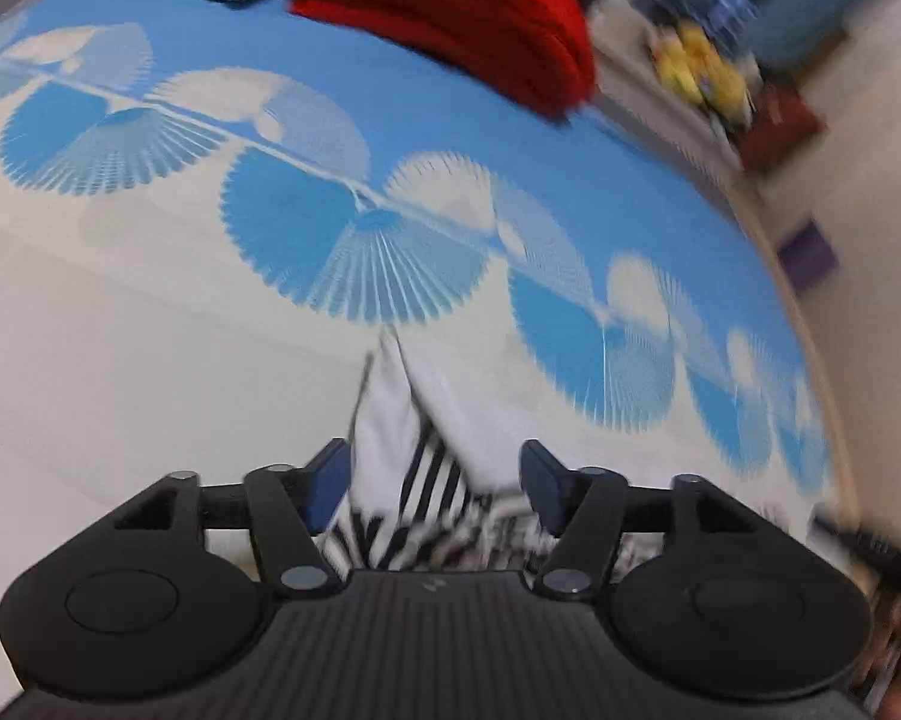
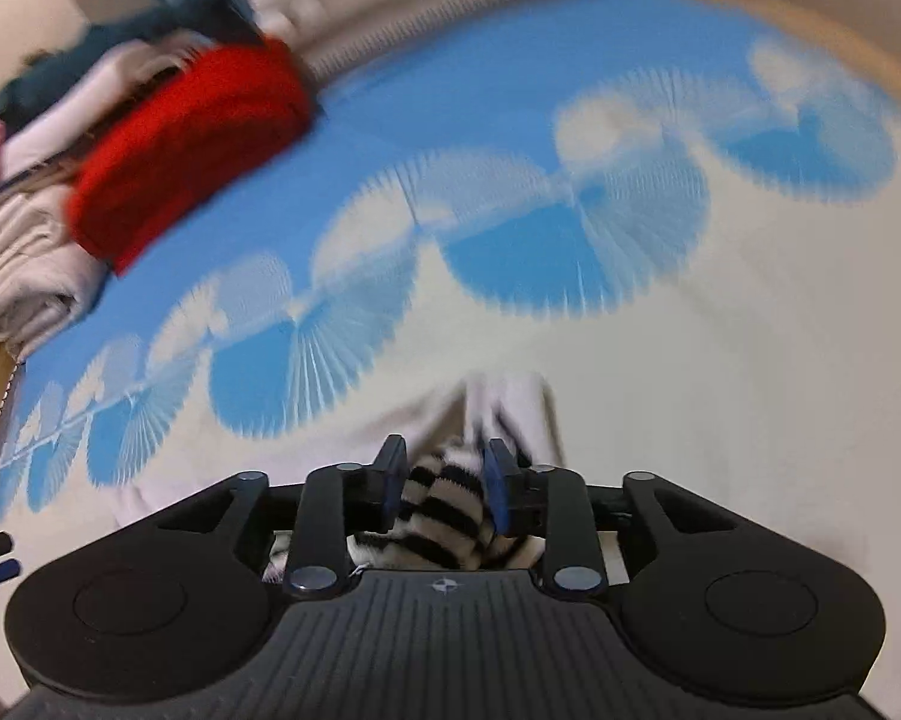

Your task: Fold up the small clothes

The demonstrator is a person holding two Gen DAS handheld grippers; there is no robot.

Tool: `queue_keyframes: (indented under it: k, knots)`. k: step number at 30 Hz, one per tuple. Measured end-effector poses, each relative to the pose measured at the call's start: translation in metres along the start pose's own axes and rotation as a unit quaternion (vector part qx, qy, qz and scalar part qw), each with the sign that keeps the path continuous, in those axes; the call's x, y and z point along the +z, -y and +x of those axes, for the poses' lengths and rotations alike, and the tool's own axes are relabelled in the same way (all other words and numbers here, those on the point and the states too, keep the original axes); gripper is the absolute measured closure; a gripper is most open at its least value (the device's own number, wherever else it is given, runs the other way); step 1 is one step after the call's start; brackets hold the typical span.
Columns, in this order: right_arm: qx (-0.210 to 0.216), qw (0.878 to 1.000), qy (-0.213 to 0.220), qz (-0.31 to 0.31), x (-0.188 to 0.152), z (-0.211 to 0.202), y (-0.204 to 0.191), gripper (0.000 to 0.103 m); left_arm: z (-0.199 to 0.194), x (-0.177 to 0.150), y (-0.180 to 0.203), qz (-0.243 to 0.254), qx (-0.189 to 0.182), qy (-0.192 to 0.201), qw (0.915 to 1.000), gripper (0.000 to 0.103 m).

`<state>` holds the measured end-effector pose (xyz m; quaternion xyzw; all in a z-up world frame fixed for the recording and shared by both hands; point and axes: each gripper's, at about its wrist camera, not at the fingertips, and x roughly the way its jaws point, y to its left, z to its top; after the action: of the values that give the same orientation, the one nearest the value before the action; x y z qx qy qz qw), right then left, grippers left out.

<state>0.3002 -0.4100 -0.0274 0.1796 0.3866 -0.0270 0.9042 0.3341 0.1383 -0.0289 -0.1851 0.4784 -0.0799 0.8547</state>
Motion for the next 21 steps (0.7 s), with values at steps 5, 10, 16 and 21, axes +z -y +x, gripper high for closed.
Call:
queue_keyframes:
  k: [5, 10, 16, 21]
  knots:
    - [0.005, 1.000, 0.003, -0.012, 0.000, -0.005, 0.010, 0.054, 0.003, -0.032, 0.024, 0.171, 0.043, -0.023, 0.9840, 0.018]
    - [0.008, 0.992, -0.060, -0.109, -0.021, 0.008, 0.000, 0.047, 0.018, -0.065, 0.029, 0.251, 0.064, -0.053, 0.9643, 0.018]
    - [-0.006, 0.986, -0.050, -0.159, -0.039, 0.028, -0.023, 0.047, 0.046, -0.069, 0.038, 0.268, 0.082, -0.023, 0.9597, 0.018]
    - [-0.018, 0.984, -0.082, -0.156, -0.040, 0.064, -0.036, 0.048, 0.067, -0.056, 0.055, 0.277, 0.090, -0.002, 0.9566, 0.029]
